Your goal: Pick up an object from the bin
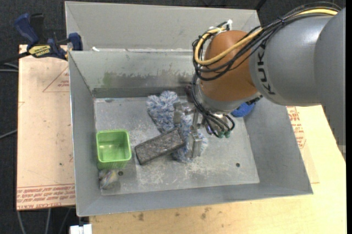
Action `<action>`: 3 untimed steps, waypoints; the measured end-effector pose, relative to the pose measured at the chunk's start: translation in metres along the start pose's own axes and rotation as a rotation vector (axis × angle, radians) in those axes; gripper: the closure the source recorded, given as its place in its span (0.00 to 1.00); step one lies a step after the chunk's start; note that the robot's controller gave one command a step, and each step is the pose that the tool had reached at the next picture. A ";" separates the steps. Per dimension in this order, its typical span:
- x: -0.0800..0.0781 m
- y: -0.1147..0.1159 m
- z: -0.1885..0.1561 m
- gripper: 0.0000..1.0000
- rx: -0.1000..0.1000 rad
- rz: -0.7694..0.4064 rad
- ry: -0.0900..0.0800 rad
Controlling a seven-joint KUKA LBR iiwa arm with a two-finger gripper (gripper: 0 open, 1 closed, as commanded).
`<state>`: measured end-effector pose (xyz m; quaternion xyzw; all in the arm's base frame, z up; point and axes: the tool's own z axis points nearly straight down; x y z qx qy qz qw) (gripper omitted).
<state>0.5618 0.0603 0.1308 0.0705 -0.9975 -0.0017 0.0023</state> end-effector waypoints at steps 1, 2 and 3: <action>-0.012 0.010 0.051 1.00 0.001 -0.101 -0.012; -0.012 0.010 0.051 1.00 0.001 -0.101 -0.012; -0.031 -0.019 -0.102 1.00 0.004 -0.111 -0.009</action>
Offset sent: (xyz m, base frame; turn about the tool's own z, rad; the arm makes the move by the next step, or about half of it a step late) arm 0.0000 0.0000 0.0000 0.0000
